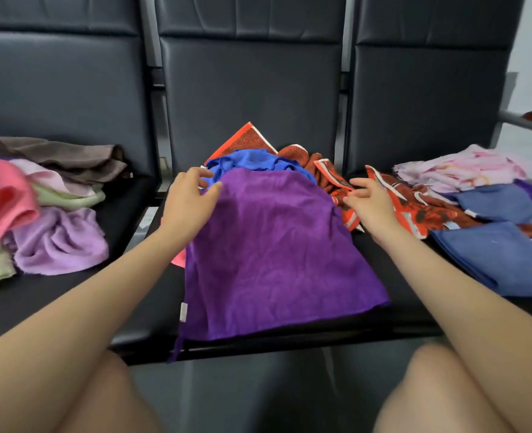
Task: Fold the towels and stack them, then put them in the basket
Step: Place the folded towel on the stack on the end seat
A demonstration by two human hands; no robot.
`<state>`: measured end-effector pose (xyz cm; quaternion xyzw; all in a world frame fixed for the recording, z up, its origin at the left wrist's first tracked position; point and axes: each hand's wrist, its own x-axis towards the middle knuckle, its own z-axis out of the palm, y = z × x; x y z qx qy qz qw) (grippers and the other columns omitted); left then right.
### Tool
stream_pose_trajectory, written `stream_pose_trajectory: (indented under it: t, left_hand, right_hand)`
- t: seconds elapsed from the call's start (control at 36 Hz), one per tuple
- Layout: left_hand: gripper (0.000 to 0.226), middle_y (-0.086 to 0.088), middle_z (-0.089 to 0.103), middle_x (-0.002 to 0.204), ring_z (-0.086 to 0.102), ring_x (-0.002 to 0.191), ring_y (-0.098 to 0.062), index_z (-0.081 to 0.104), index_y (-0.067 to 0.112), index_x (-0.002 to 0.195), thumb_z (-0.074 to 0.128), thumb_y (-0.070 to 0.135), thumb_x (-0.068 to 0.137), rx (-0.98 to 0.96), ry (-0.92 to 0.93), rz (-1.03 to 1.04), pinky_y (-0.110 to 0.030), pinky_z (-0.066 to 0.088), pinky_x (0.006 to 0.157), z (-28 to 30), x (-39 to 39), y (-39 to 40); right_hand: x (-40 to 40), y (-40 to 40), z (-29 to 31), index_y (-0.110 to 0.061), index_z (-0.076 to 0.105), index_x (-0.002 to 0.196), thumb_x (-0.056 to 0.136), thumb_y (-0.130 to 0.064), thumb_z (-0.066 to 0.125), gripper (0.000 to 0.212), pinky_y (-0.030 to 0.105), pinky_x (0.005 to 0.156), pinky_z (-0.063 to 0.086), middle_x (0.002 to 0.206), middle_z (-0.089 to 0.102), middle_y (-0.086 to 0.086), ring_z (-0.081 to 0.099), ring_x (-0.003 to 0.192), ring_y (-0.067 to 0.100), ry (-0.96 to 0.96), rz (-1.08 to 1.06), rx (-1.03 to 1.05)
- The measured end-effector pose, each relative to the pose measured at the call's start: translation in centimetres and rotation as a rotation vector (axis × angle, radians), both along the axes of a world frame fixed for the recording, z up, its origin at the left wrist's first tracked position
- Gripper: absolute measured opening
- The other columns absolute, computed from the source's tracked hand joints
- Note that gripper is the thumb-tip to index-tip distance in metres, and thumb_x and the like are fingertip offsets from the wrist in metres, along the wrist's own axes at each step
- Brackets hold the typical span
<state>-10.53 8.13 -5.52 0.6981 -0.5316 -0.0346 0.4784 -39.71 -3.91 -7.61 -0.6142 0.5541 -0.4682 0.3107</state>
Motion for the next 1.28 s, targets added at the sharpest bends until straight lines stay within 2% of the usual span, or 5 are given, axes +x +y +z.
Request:
stream_pose_trajectory:
  t: [0.22,0.44,0.67,0.97,1.28]
  left_hand:
    - [0.011,0.012,0.061,0.072,0.053,0.065,-0.001,0.069,0.016,0.087,0.064,0.026,0.09,0.208,-0.287,-0.453,-0.018,0.041,0.068,0.1,-6.5,6.7]
    - [0.018,0.006,0.056,0.088,0.046,0.072,-0.001,0.063,0.019,0.092,0.061,0.036,0.09,0.28,-0.498,-0.653,-0.023,0.042,0.075,-3.4,-8.3,10.1]
    - [0.068,0.014,0.044,0.094,0.041,0.085,-0.004,0.05,0.028,0.1,0.03,0.084,0.066,0.334,-0.682,-0.562,-0.025,0.042,0.073,-5.6,-8.6,10.7]
    - [0.049,-0.005,0.066,0.094,0.062,0.086,-0.032,0.051,0.014,0.109,0.015,0.041,0.09,0.068,-0.634,-0.349,-0.04,0.047,0.067,-2.8,-7.6,9.0]
    - [0.021,-0.007,0.066,0.101,0.06,0.096,-0.029,0.06,0.013,0.109,0.044,0.013,0.096,0.15,-0.581,-0.246,-0.036,0.042,0.078,-0.1,-2.8,9.7]
  right_hand:
    - [-1.8,9.8,2.6,-0.025,0.07,0.082,0.082,-0.013,0.075,0.013,0.013,0.063,0.042,0.076,0.064,-0.007,0.052,0.064,-0.001,0.323,0.522,-0.089]
    - [-3.6,14.4,-0.4,-0.03,0.063,0.094,0.071,-0.038,0.084,0.032,0.016,0.075,0.045,0.089,0.055,-0.019,0.052,0.081,0.002,0.752,0.845,-0.003]
    - [-3.0,14.3,-1.3,-0.033,0.058,0.086,0.089,-0.021,0.067,0.015,0.024,0.07,0.046,0.084,0.057,-0.015,0.055,0.076,0.005,0.801,0.745,-0.201]
    - [-0.8,15.1,-1.5,-0.018,0.063,0.107,0.089,-0.04,0.063,0.029,0.031,0.053,0.046,0.08,0.07,-0.002,0.063,0.062,0.023,0.831,0.475,-0.602]
    - [-6.1,11.8,1.7,-0.019,0.069,0.101,0.085,0.005,0.059,0.03,0.032,0.075,0.05,0.091,0.071,0.001,0.067,0.082,0.02,0.603,0.277,-0.366]
